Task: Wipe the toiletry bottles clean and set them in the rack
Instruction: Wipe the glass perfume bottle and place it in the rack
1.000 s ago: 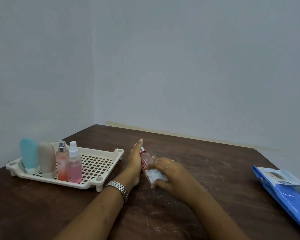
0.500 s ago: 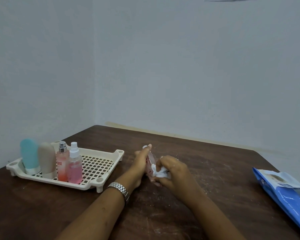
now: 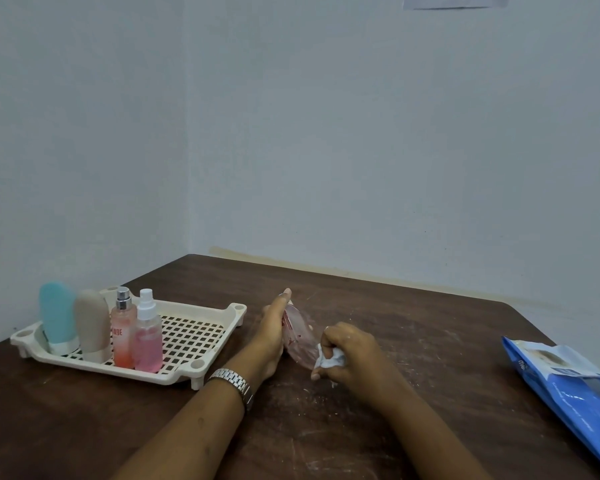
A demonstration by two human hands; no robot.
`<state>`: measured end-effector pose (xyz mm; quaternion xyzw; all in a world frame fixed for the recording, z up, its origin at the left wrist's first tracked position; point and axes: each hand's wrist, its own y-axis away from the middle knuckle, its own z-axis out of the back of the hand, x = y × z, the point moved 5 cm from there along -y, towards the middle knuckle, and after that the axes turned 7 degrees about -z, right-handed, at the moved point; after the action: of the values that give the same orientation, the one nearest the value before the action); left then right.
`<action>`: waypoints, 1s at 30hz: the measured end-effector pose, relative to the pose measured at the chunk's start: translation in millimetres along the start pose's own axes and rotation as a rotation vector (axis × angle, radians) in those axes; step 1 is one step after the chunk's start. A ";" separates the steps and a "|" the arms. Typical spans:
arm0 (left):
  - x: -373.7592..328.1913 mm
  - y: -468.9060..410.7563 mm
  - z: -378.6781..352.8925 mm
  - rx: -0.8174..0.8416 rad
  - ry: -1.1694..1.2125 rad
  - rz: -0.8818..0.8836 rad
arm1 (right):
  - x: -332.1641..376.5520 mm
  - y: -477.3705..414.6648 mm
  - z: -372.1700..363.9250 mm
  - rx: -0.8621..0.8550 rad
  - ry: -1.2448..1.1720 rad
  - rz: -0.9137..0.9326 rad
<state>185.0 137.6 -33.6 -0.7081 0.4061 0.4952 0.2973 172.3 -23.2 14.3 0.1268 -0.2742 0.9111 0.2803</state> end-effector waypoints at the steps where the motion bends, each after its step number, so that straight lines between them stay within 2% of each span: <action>1: -1.0 0.7 1.0 -0.005 0.007 -0.002 | 0.7 0.1 0.5 0.007 0.006 0.001; 11: 0.1 1.7 -0.2 0.000 -0.028 0.014 | 18.2 -0.7 2.2 -0.087 0.015 0.098; 23: -2.6 4.9 0.9 -0.010 0.028 -0.003 | 6.1 1.3 9.6 -0.118 -0.082 -0.003; 30: -1.0 3.2 1.9 0.016 0.032 0.006 | 30.7 2.4 9.2 -0.240 -0.195 0.043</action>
<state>181.2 137.8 -33.3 -0.7126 0.4166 0.4814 0.2949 146.7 -16.5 32.6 0.1745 -0.4097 0.8609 0.2460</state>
